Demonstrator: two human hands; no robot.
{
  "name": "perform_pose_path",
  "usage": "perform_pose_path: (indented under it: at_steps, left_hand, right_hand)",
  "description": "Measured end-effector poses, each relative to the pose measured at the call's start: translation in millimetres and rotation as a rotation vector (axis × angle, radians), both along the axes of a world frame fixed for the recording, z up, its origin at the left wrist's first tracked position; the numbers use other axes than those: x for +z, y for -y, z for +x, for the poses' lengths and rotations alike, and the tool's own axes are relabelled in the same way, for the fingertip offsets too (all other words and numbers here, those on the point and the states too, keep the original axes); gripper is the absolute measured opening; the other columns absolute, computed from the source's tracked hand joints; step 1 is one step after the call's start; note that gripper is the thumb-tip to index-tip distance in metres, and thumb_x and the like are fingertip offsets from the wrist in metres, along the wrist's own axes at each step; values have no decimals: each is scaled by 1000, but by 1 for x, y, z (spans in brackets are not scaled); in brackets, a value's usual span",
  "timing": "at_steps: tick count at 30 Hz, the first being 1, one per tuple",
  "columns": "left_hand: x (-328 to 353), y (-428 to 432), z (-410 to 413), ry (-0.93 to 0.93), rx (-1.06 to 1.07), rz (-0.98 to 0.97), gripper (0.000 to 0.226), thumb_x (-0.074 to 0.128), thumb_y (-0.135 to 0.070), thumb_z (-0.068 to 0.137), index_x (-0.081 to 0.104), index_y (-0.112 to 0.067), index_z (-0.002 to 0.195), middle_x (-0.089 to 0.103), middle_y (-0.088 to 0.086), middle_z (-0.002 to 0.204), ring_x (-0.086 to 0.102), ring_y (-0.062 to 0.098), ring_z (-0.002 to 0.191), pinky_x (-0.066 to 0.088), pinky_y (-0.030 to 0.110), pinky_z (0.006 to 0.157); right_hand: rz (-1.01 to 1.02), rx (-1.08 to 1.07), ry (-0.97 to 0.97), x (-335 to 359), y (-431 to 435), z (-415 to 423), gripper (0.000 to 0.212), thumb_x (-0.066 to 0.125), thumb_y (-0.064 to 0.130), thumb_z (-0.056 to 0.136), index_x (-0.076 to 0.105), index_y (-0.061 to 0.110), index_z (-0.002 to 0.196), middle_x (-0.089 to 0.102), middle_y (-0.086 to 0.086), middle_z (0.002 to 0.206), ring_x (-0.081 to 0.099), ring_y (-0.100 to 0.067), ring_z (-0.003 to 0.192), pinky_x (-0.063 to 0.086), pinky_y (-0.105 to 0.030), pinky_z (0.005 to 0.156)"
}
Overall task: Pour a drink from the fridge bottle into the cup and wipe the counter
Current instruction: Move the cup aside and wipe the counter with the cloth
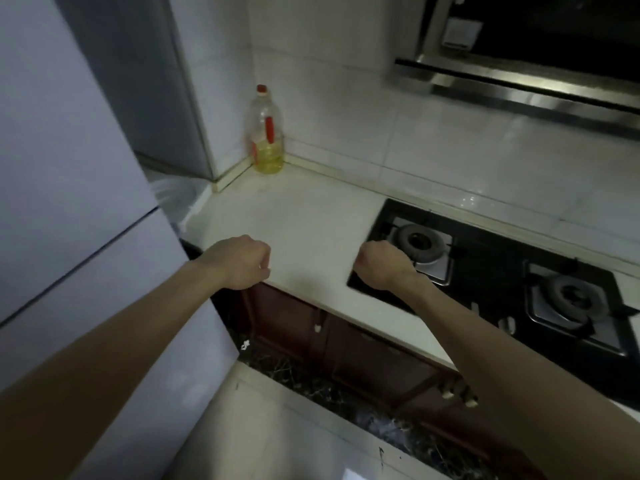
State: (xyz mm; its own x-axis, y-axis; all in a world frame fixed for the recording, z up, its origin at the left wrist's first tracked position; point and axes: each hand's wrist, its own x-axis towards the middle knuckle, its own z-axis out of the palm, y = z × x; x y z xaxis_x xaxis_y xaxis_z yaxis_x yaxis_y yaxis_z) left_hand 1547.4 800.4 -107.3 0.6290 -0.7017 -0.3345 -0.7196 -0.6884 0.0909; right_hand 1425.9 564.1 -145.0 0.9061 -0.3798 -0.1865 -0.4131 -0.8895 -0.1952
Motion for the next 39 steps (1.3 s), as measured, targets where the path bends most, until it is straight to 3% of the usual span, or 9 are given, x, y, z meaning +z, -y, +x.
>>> perform_pose_path:
  at_steps: [6, 10, 13, 17, 21, 23, 33, 36, 39]
  left_hand:
    - [11, 106, -55, 39, -162, 25, 27, 51, -35, 99, 63, -16, 113, 62, 6, 112, 60, 23, 100, 40, 29, 72]
    - [12, 183, -112, 27, -275, 19, 24, 53, -32, 98, 65, -15, 110, 64, 6, 108, 62, 24, 97, 46, 31, 73]
    - [8, 238, -161, 30, -398, 44, 19, 54, -31, 98, 64, -16, 105, 65, 4, 102, 61, 22, 92, 45, 32, 70]
    - [1, 311, -224, 72, -574, 86, 17, 55, -32, 98, 64, -18, 102, 66, 4, 101, 62, 21, 88, 47, 32, 70]
    - [5, 384, -292, 85, -767, 61, 17, 56, -32, 97, 66, -19, 103, 68, 4, 101, 64, 21, 88, 49, 34, 70]
    - [8, 419, -328, 86, -845, 32, 18, 57, -32, 95, 67, -19, 101, 68, 5, 101, 66, 26, 93, 48, 33, 71]
    - [9, 533, -483, 65, -1230, -39, 15, 53, -31, 93, 62, -20, 95, 66, 3, 97, 64, 24, 89, 54, 37, 75]
    - [6, 561, -513, 50, -1293, -37, 20, 52, -31, 95, 64, -18, 105, 64, 2, 103, 63, 23, 95, 51, 36, 75]
    - [1, 593, -536, 51, -1346, -58, 24, 51, -33, 96, 64, -19, 111, 66, 2, 109, 62, 22, 98, 50, 35, 76]
  right_hand:
    - [78, -140, 28, -6, 73, -95, 31, 47, 18, 91, 43, 12, 61, 54, -8, 63, 54, -27, 60, 45, -36, 57]
    - [81, -259, 37, -11, 128, -171, 22, 48, 20, 90, 56, 9, 72, 61, -8, 74, 60, -28, 69, 51, -37, 61]
    - [65, -354, 34, -14, 168, -234, 21, 49, 25, 92, 54, 9, 79, 54, -6, 73, 53, -28, 68, 41, -32, 57]
    - [44, -512, 13, -18, 214, -328, 29, 48, 19, 90, 42, 11, 63, 43, -5, 59, 45, -27, 55, 27, -30, 45]
    - [-11, -725, 56, -15, 250, -419, 19, 48, 18, 85, 60, 5, 80, 66, -18, 88, 62, -38, 85, 41, -31, 63]
    - [-18, -813, 80, -11, 264, -461, 19, 49, 18, 84, 62, 5, 83, 67, -18, 91, 61, -37, 84, 42, -31, 65]
    - [-60, -1152, 103, 7, 283, -608, 22, 46, 15, 76, 40, 11, 56, 46, -6, 56, 51, -31, 61, 25, -29, 45]
    - [-74, -1226, 88, 8, 290, -633, 18, 46, 16, 76, 51, 6, 61, 56, -7, 62, 57, -31, 64, 41, -31, 47]
    - [-108, -1284, 101, 9, 306, -654, 26, 48, 17, 78, 68, 2, 86, 70, -11, 83, 65, -31, 77, 57, -41, 65]
